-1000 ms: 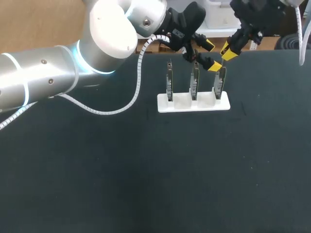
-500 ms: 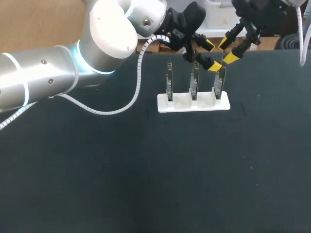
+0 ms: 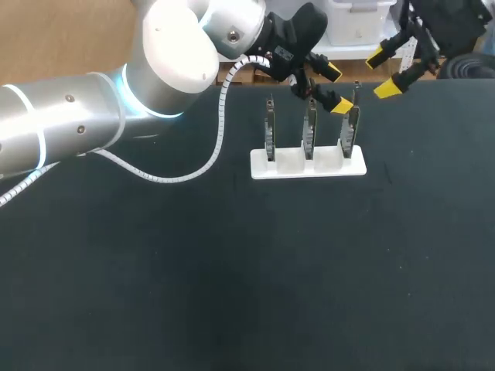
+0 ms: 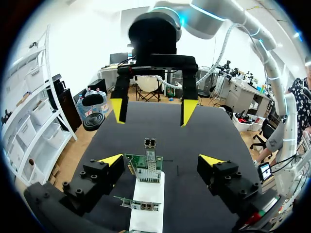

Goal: Pick up the optical module with the left hand, and insert it into the network port with the right hand.

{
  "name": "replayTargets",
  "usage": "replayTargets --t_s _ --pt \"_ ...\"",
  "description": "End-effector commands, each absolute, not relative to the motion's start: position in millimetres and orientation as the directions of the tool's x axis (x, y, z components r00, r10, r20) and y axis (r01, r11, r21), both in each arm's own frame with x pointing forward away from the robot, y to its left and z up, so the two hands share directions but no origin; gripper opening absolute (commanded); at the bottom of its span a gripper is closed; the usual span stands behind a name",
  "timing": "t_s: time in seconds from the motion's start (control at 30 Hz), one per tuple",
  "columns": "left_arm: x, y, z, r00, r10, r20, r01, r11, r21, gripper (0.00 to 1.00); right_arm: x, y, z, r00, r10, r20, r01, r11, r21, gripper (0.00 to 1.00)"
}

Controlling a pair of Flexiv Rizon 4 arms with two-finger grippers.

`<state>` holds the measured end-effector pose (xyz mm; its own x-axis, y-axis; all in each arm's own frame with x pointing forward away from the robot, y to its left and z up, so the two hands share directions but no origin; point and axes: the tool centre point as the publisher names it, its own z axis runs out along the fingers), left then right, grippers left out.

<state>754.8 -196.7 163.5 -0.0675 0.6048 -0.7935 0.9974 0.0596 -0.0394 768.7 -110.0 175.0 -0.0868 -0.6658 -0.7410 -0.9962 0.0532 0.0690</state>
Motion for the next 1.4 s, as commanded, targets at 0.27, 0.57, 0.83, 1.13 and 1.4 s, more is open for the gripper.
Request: replayTargets --t_s 0.27,0.57,0.83,1.13,1.4 --pt "757.3 -198.1 164.0 -0.069 0.61 -0.79 0.997 0.057 -0.043 1.0 760.7 -120.4 177.3 -0.049 -0.585 -0.81 -0.999 0.026 0.042 0.0" --pt "757.3 -198.1 164.0 -0.069 0.61 -0.79 0.997 0.057 -0.043 1.0 762.1 -118.0 184.2 -0.026 -0.593 -0.805 -1.0 0.02 0.018 0.0" --pt "757.3 -198.1 164.0 -0.069 0.61 -0.79 0.997 0.057 -0.043 1.0 767.5 -106.3 194.0 0.011 -0.582 -0.813 -1.0 -0.003 -0.011 0.0" --pt "757.3 -198.1 164.0 -0.069 0.61 -0.79 0.997 0.057 -0.043 1.0 772.8 -90.4 197.1 0.04 -0.576 -0.817 -0.999 -0.039 -0.021 0.0" --pt "757.3 -198.1 164.0 -0.069 0.61 -0.79 0.997 0.057 -0.043 1.0 773.5 -78.6 193.8 0.046 -0.57 -0.821 -0.998 -0.063 -0.013 0.0"
